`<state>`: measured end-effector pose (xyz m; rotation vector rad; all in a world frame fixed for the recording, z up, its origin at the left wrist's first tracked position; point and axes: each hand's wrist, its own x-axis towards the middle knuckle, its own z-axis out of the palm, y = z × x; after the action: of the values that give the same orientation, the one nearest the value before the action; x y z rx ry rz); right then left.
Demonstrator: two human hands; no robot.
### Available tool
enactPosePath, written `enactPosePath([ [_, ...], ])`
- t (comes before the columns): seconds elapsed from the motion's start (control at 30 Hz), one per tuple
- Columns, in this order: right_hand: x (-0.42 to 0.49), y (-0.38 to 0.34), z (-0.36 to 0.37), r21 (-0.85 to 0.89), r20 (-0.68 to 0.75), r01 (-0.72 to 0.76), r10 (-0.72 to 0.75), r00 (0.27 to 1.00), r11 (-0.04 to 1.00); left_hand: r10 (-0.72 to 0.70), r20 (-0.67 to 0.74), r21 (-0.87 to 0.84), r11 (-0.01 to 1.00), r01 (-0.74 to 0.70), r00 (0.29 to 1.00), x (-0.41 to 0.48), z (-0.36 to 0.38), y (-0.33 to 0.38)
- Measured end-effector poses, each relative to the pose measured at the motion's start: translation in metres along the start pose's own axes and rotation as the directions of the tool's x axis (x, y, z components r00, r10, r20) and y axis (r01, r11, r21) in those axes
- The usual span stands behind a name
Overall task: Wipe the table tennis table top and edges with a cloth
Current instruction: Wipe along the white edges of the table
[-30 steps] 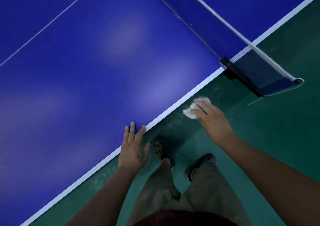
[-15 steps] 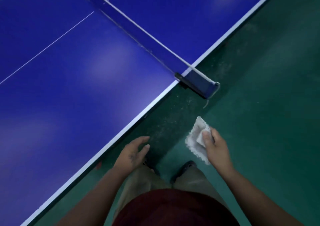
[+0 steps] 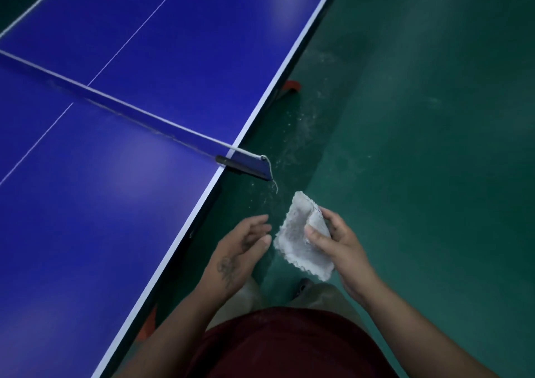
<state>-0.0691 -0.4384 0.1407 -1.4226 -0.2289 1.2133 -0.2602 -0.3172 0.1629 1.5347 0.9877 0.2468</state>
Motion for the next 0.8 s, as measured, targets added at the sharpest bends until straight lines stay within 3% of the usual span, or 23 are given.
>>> enactPosePath([
  [0.13, 0.008, -0.019, -0.007, 0.097, 0.096, -0.027, 0.017, 0.995, 0.995, 0.099, 0.107, -0.032, 0.995, -0.096, 0.989, 0.039, 0.006, 0.037],
  [0.3, 0.031, -0.042, -0.008, 0.194, 0.095, -0.064, 0.046, 0.994, 0.979, 0.13, 0.288, -0.018, 0.991, -0.131, 0.949, 0.1, 0.003, 0.056],
  [0.43, 0.05, -0.055, 0.004, 0.169, -0.011, -0.052, 0.055, 0.998, 0.984, 0.099, 0.301, 0.087, 0.988, -0.13, 0.949, 0.146, -0.012, 0.057],
  [0.6, 0.073, -0.067, 0.025, 0.147, -0.218, 0.028, 0.005, 0.976, 0.989, 0.138, 0.342, 0.038, 0.986, -0.16, 0.93, 0.196, -0.032, 0.05],
  [0.8, 0.101, -0.075, 0.04, -0.004, -0.298, 0.203, -0.195, 0.934, 0.979, 0.114, 0.353, 0.005, 0.992, -0.123, 0.929, 0.243, -0.049, 0.042],
])
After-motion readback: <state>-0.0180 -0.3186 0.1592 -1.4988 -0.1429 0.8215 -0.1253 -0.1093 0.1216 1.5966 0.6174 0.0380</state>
